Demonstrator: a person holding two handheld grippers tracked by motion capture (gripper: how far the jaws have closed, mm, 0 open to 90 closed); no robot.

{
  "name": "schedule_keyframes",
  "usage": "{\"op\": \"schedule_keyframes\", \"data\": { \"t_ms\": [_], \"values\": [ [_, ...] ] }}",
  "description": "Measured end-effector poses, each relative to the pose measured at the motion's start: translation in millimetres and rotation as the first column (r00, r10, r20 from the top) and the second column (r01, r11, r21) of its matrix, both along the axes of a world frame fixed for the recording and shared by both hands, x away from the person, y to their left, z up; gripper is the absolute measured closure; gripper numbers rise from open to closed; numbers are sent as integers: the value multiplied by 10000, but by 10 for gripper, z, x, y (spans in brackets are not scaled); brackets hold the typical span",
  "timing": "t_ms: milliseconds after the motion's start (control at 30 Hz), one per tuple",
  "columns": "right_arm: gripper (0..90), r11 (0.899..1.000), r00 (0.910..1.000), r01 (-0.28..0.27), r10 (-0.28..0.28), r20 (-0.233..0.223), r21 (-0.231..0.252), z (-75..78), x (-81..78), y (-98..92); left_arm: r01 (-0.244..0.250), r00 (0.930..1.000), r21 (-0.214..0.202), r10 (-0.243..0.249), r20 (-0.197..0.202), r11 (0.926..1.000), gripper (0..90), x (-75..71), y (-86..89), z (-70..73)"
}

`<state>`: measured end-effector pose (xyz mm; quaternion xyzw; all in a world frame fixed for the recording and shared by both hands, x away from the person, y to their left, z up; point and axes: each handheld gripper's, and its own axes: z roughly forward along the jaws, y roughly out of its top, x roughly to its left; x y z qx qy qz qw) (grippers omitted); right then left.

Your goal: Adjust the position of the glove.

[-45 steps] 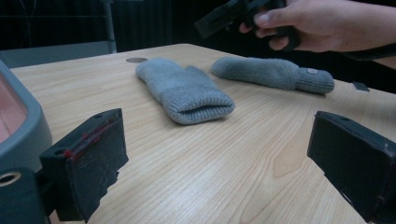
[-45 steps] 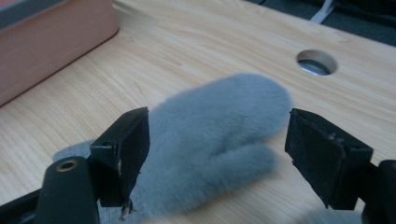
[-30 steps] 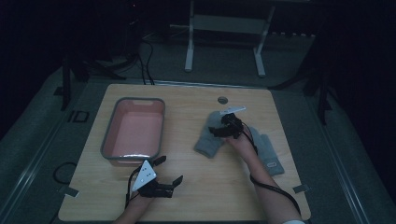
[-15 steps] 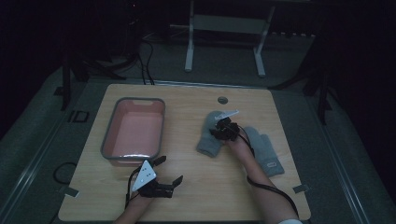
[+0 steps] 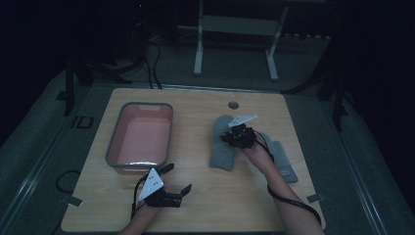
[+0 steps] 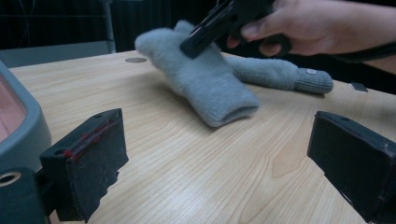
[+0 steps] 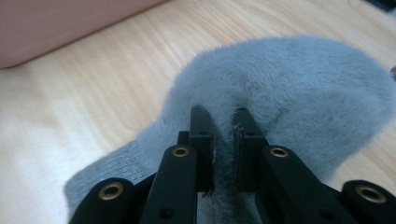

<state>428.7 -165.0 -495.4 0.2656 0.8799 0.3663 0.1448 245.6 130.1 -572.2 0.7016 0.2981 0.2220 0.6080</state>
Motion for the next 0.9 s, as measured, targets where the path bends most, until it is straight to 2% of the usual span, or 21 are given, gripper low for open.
{"op": "schedule_keyframes", "data": {
  "t_ms": [67,200,333,433,533,733,833,900],
  "values": [
    [816,9996,9997,-226,227,-62,167,74,-74,-26,0,10000,24,0,2,10000,50,0,0,0],
    [815,9985,9996,-276,278,-52,479,183,-235,-78,-9,10000,27,9,-1,10000,50,1,0,1],
    [814,9974,9989,-463,460,54,544,200,-408,-116,-11,10000,34,11,2,10000,50,-1,-1,1],
    [813,9979,9987,-494,498,-108,408,110,-487,-122,-14,10000,33,14,-2,10000,50,1,-1,1],
    [812,9982,9976,-588,592,-362,121,-53,-518,-111,-18,10000,23,18,-8,10000,50,2,0,1],
    [805,9980,9928,-607,585,-1046,-177,-343,-460,-116,-11,10000,1,11,-13,10000,50,2,2,0],
    [796,9975,9882,-710,708,-1357,33,-400,-400,-143,-10,10000,5,10,-11,10000,50,2,2,0],
    [790,9960,9869,-895,877,-1356,-70,-401,-371,-135,-19,10000,-4,19,-25,10000,50,3,1,0]
  ]
}}
